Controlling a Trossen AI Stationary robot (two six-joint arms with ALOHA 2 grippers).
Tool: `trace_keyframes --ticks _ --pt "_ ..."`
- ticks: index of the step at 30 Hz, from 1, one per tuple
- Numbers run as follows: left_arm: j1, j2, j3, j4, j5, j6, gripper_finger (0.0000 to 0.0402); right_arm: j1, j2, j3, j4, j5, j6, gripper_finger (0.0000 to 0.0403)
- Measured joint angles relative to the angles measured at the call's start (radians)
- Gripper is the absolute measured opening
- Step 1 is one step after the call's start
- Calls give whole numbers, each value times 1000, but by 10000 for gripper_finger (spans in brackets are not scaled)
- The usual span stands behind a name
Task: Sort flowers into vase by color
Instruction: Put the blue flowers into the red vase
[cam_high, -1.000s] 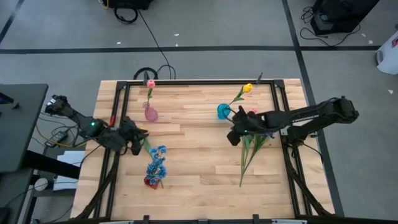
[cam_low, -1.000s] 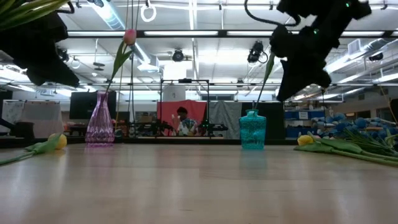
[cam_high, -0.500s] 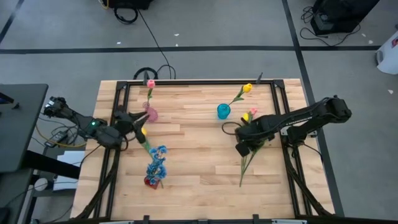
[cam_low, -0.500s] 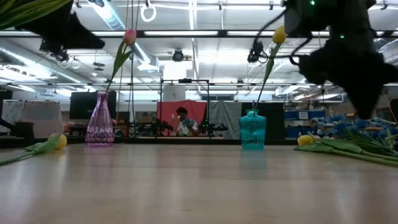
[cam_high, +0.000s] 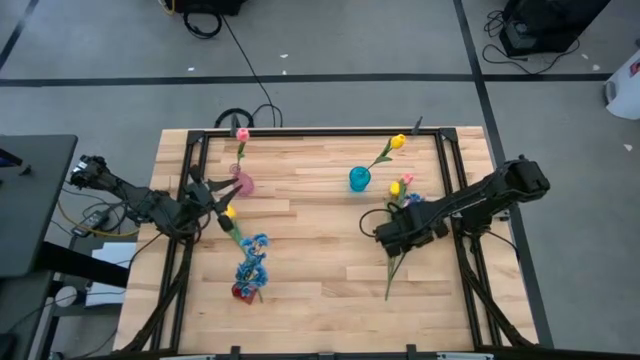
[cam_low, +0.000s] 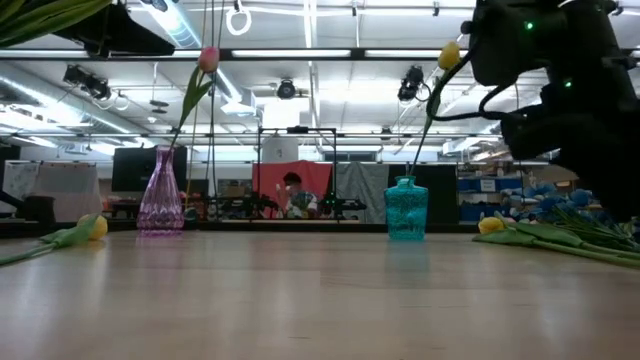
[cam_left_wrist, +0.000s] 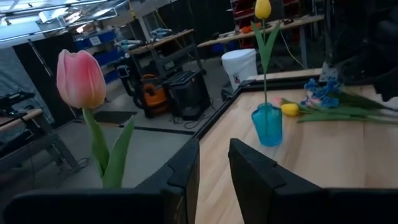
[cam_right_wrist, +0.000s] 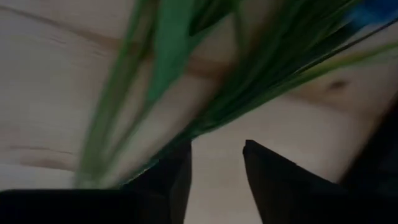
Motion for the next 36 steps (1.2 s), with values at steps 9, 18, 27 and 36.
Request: trace_keyframes --ticks 9,18,27,36 --pt "0 0 0 -37 0 -3 92 86 66 0 127 11 319 209" --pt "-1 0 -1 -53 33 -47 92 95 122 2 154 80 456 174" --pt "-1 0 -1 -78 36 -47 92 92 129 3 183 72 495 63" --pt "-1 0 -1 -103 42 -46 92 98 88 -2 161 68 399 28"
